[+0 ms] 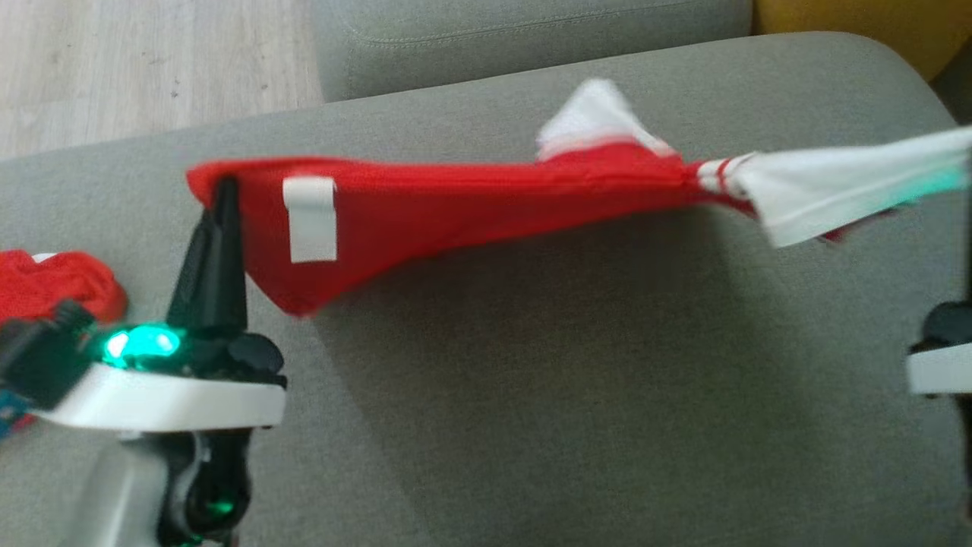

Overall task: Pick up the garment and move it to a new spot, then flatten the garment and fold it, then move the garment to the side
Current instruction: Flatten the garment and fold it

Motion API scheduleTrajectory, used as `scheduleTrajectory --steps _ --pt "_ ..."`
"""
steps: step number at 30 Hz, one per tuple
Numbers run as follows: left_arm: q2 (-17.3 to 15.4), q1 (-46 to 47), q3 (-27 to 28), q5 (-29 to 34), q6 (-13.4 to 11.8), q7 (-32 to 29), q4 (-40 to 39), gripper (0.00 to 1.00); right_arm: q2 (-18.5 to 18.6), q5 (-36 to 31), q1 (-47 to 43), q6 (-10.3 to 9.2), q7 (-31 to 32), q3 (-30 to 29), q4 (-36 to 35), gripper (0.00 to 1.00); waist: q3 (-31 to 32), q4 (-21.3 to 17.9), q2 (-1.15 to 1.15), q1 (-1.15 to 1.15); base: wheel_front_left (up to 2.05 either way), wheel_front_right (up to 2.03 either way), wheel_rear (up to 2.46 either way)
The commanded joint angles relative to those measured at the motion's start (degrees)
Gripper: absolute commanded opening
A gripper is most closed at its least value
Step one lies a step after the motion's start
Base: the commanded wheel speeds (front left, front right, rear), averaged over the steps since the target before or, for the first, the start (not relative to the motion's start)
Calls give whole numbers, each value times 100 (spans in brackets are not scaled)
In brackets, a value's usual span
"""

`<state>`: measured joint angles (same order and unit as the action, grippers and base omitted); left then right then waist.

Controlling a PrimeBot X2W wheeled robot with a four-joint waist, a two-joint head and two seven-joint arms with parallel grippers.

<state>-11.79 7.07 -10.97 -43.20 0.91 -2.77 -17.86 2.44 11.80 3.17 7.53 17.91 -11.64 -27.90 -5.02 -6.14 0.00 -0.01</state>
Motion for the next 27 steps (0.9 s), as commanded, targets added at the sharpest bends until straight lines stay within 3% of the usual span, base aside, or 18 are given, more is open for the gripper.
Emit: scheduleTrajectory --steps 1,6,11,16,20,27 --pt "-154 305 274 -127 -87 -213 -449 0 44 -91 361 -4 126 91 -501 0 -27 6 0 1 0 0 0" --pt "-334 634 417 -447 -328 -838 -757 0 224 -63 1048 -4 474 224 -741 0 -297 -28 0 1 0 0 0" --pt "-342 1384 528 -740 -395 -1130 -24 0 642 367 2246 -4 488 730 571 0 -958 -39 0 1 0 0 0" --pt "-478 2720 705 -513 -330 -922 1256 0 741 708 4113 -4 -231 1145 2493 0 -1644 -115 0 1 0 0 0" --pt "-580 3933 810 -338 -210 -631 2213 0 812 533 5717 -4 -1107 1305 3721 0 -1978 -133 0 1 0 0 0" --pt "-585 5736 1015 7 51 517 3206 0 1119 124 7664 -4 -2396 1694 4732 0 -2118 -132 0 1 0 0 0"
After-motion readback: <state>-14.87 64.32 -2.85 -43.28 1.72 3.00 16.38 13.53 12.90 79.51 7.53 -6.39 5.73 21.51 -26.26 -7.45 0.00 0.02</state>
